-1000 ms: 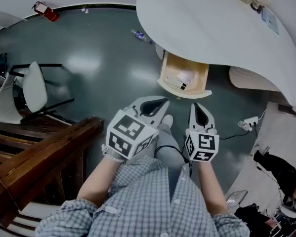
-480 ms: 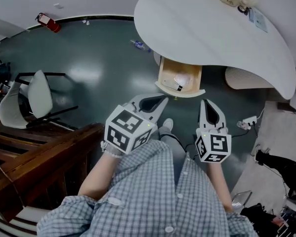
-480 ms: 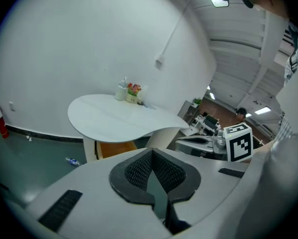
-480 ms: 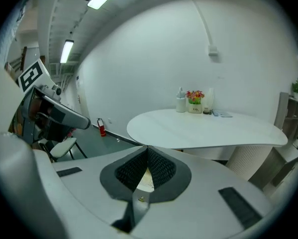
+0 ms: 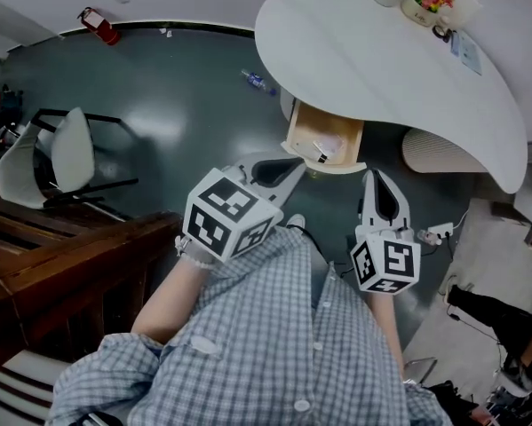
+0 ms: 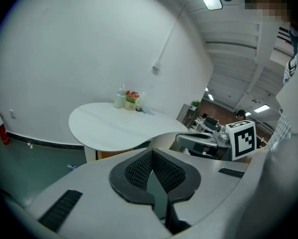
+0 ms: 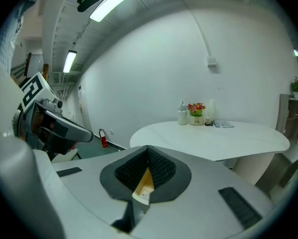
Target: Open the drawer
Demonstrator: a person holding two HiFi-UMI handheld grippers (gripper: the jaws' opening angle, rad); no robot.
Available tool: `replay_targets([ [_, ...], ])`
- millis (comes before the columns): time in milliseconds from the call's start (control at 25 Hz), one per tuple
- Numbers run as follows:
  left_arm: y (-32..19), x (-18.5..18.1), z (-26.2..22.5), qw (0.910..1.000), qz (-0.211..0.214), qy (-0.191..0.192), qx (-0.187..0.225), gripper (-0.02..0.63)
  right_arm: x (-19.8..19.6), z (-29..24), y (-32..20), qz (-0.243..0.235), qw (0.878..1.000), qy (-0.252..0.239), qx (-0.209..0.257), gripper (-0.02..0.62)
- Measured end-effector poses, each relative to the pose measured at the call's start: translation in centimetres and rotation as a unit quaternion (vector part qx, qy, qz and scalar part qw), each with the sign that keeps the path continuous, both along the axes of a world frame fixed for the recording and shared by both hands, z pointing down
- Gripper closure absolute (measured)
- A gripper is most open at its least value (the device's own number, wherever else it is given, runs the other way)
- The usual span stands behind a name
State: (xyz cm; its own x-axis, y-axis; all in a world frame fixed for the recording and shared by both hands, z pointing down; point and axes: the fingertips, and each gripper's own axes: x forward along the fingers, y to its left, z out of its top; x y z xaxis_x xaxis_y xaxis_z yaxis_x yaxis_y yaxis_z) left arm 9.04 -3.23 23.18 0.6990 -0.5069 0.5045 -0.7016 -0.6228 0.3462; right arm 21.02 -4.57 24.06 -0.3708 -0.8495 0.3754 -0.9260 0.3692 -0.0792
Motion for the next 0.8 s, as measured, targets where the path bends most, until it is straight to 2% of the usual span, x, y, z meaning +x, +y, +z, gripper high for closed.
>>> replay_targets([
  [560, 0.9, 1.3, 0.0, 0.9997, 0.022, -0.011, 0.006, 0.606, -0.5, -1.0, -0.6, -0.01, 1.0, -0.002, 0.012, 0.588],
  [800, 0.9, 1.0, 0.2, 0.9998, 0.017, -0.007, 0.003, 0.606, -0.5, -1.1, -0.4, -0.011, 1.0, 0.002, 0.013, 0.588],
])
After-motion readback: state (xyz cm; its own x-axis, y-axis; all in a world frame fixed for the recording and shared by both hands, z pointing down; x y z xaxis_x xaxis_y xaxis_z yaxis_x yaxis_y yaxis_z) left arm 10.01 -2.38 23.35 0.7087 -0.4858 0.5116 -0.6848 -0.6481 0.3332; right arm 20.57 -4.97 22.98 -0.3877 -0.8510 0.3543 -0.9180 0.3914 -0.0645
